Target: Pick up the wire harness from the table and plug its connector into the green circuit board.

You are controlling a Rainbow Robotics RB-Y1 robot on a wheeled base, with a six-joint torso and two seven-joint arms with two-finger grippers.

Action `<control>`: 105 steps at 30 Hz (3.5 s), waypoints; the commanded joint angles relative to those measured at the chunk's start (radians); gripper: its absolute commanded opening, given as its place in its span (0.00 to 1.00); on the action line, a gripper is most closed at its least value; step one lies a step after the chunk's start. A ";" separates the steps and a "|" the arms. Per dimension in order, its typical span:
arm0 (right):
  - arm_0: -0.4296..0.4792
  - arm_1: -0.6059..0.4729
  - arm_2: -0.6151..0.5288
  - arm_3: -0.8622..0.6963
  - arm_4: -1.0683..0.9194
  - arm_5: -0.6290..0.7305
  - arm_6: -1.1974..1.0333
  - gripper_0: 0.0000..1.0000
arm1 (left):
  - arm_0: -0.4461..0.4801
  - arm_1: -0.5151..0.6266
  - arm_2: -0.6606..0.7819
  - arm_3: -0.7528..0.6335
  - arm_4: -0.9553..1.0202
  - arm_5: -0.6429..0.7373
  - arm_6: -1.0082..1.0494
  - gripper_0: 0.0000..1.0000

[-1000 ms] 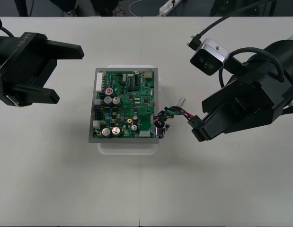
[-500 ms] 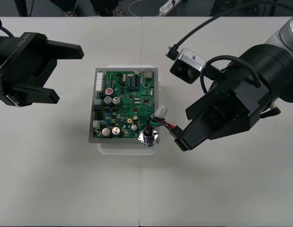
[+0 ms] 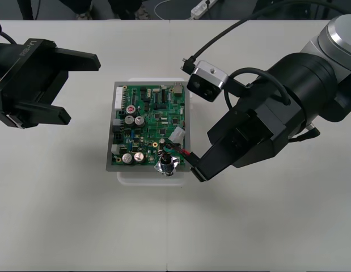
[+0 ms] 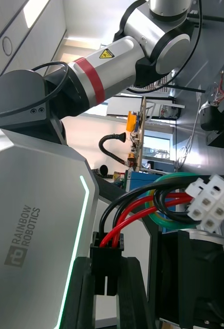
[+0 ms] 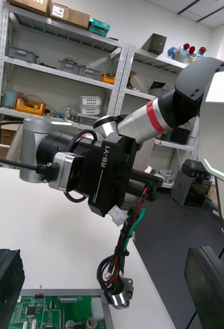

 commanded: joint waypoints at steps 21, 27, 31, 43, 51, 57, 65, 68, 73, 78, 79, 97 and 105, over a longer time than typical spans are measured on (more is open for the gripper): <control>-0.069 -0.025 0.052 -0.042 -0.065 0.022 -0.046 0.00 | 0.022 0.007 0.026 -0.043 0.017 -0.030 -0.055 0.91; -0.089 -0.025 0.083 -0.042 -0.065 0.053 -0.046 0.00 | 0.022 0.007 0.026 -0.042 0.017 -0.030 -0.056 0.92; -0.101 -0.016 0.095 -0.042 -0.065 0.079 -0.046 0.00 | 0.022 0.007 0.026 -0.042 0.017 -0.030 -0.055 0.91; -0.103 -0.011 0.097 -0.056 -0.068 0.085 -0.046 0.00 | 0.022 0.007 0.026 -0.048 0.017 -0.030 -0.053 0.92; -0.101 -0.016 0.106 -0.074 -0.068 0.065 -0.046 0.00 | 0.024 0.009 0.026 -0.050 0.019 -0.030 -0.055 0.92; -0.101 -0.018 0.103 -0.050 -0.068 -0.030 -0.046 0.00 | 0.025 0.007 0.026 -0.056 0.021 -0.030 -0.053 0.92; -0.103 -0.019 0.106 -0.048 -0.068 -0.076 -0.046 0.00 | 0.025 0.009 0.026 -0.060 0.021 -0.030 -0.052 0.92; -0.103 -0.019 0.106 -0.048 -0.068 -0.081 -0.046 0.00 | 0.025 0.009 0.027 -0.065 0.021 -0.030 -0.050 0.91; -0.103 -0.019 0.106 -0.047 -0.066 -0.107 -0.046 0.00 | 0.025 0.007 0.026 -0.071 0.021 -0.030 -0.049 0.92; -0.107 -0.019 0.106 -0.038 -0.066 -0.124 -0.046 0.00 | 0.025 0.007 0.026 -0.082 0.021 -0.030 -0.045 0.91; -0.109 -0.019 0.106 -0.035 -0.066 -0.124 -0.046 0.00 | 0.025 0.009 0.026 -0.082 0.021 -0.030 -0.044 0.91; -0.123 -0.011 0.106 -0.019 -0.066 -0.124 -0.046 0.00 | 0.025 0.007 -0.005 -0.103 0.027 -0.030 -0.042 0.91; -0.126 -0.011 0.106 -0.016 -0.066 -0.124 -0.045 0.00 | 0.024 0.007 -0.025 -0.143 0.025 -0.030 -0.041 0.91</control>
